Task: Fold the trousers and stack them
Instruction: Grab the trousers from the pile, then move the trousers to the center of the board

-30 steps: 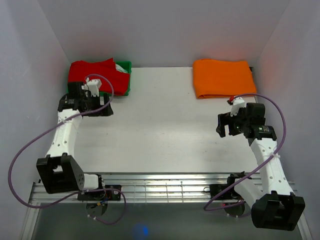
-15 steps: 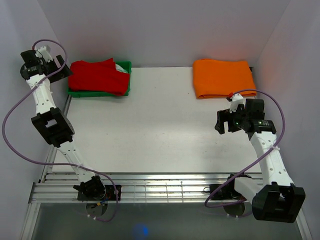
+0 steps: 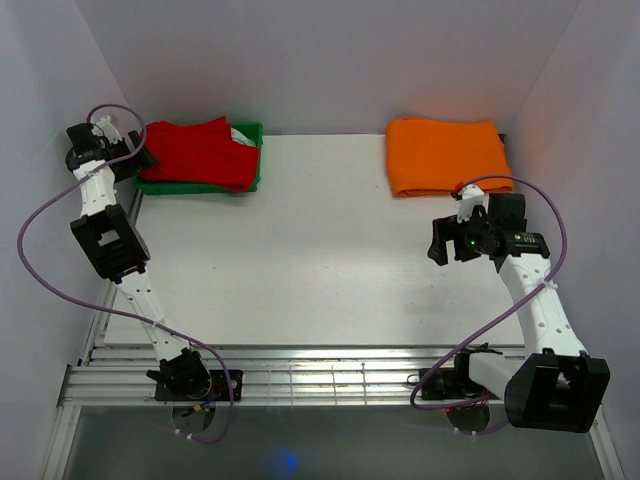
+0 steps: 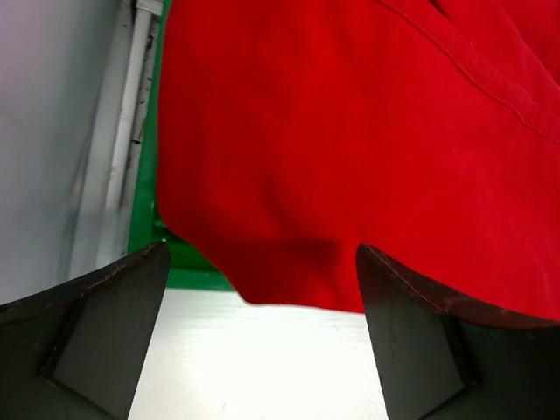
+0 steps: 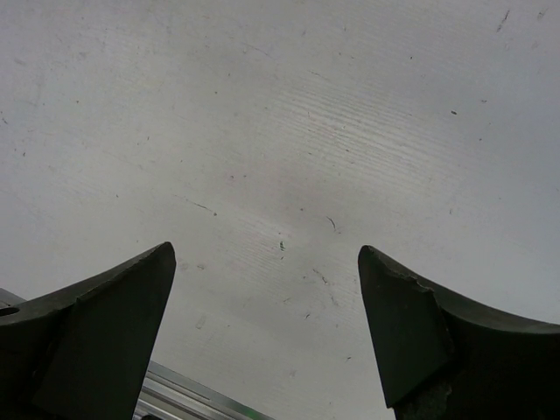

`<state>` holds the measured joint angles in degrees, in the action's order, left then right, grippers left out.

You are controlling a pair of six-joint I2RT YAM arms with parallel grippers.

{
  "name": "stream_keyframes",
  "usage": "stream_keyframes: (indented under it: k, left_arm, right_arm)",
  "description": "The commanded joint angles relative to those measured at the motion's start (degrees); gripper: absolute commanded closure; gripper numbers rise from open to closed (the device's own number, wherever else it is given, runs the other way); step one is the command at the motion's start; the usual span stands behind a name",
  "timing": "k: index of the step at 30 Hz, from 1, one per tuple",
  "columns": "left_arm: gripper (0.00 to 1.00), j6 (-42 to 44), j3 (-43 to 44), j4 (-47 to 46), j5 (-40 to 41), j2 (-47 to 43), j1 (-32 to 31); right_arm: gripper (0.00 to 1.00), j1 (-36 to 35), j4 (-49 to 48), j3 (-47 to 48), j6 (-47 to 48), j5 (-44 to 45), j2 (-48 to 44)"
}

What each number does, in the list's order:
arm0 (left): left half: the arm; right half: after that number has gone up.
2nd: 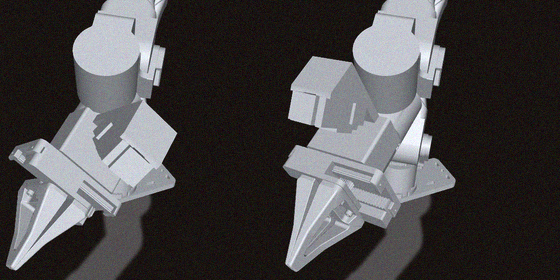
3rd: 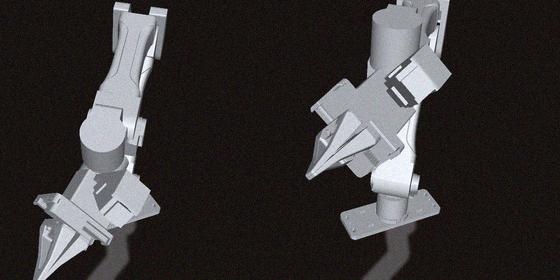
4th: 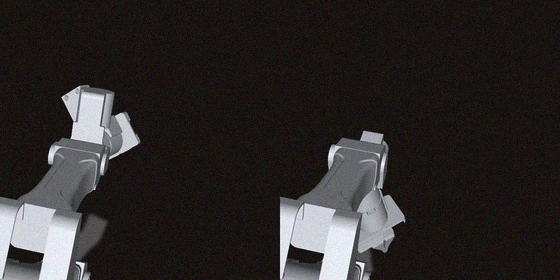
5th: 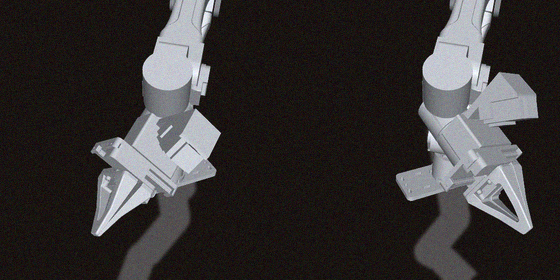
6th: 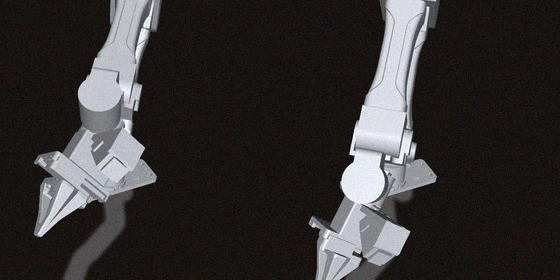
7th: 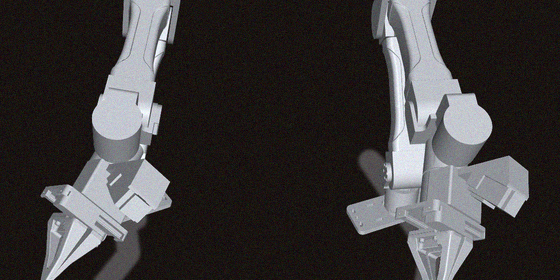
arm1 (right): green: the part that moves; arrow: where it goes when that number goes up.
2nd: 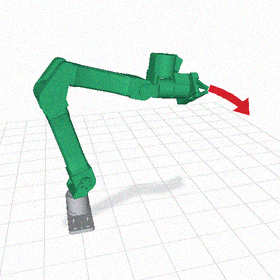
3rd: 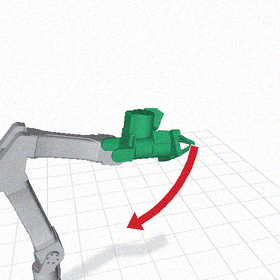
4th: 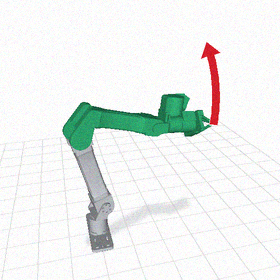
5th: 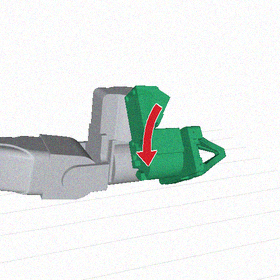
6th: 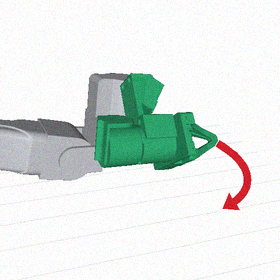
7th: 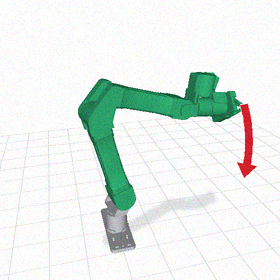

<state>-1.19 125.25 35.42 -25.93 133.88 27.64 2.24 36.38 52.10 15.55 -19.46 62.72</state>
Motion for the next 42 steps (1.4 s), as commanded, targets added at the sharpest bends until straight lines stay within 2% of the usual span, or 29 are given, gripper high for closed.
stream_keyframes:
  k: [1,5,8,11,12,15,16,19,22,28,35,39,42]
  left_arm:
    - [0.02,-2.9,-1.1,-4.5,-5.9,1.6,0.3]
    - [0.02,-9.4,-5.1,-12.5,-11.9,1.9,0.1]
    - [0.02,-11.3,-2.9,-13.4,-13.8,4.1,-0.3]
    - [0.14,-13.9,-2.2,-16.3,-18.0,4.2,-0.3]
    - [0.31,-15.0,-2.7,-17.5,-19.1,3.7,-0.3]
    - [0.54,-18.0,-6.8,-24.0,-22.0,-0.5,-0.3]
    - [0.7,-18.8,-7.6,-25.5,-22.8,-1.6,-0.3]
    - [1.0,-21.2,-7.7,-28.5,-25.9,-4.9,-0.3]
    - [1.0,-23.1,-5.9,-30.4,-28.7,-8.6,-0.3]
    - [1.0,-30.6,-4.0,-40.2,-30.3,-18.3,-0.3]
    - [1.0,-34.5,3.7,-41.0,-30.7,-24.6,-0.3]
    - [1.0,-32.7,3.2,-41.7,-28.8,-30.9,-0.3]
    - [1.0,-33.3,-0.4,-42.4,-30.0,-36.6,-0.3]
  right_arm:
    - [0.1,0.0,-0.1,1.9,0.4,-0.2,-0.1]
    - [0.1,0.0,0.0,2.0,0.4,0.0,0.2]
    - [0.1,0.0,0.1,2.4,0.4,0.6,0.3]
    - [0.1,0.0,0.7,3.3,1.1,0.5,0.5]
    - [0.1,0.0,0.9,3.4,1.1,0.5,0.4]
    - [0.1,0.0,1.1,4.2,1.3,0.5,0.1]
    - [0.1,0.0,1.1,4.3,1.3,0.4,0.1]
    - [0.1,0.0,1.1,4.8,1.3,0.0,0.0]
    - [0.1,0.0,0.8,4.7,1.8,0.3,-0.5]
    - [0.1,0.0,0.2,4.9,2.3,0.7,-1.3]
    - [0.1,0.0,0.2,5.9,1.7,-1.1,-0.2]
    - [0.1,0.0,0.3,6.8,1.3,-2.1,-0.4]
    - [0.1,0.0,0.4,7.2,1.1,-2.3,-0.6]
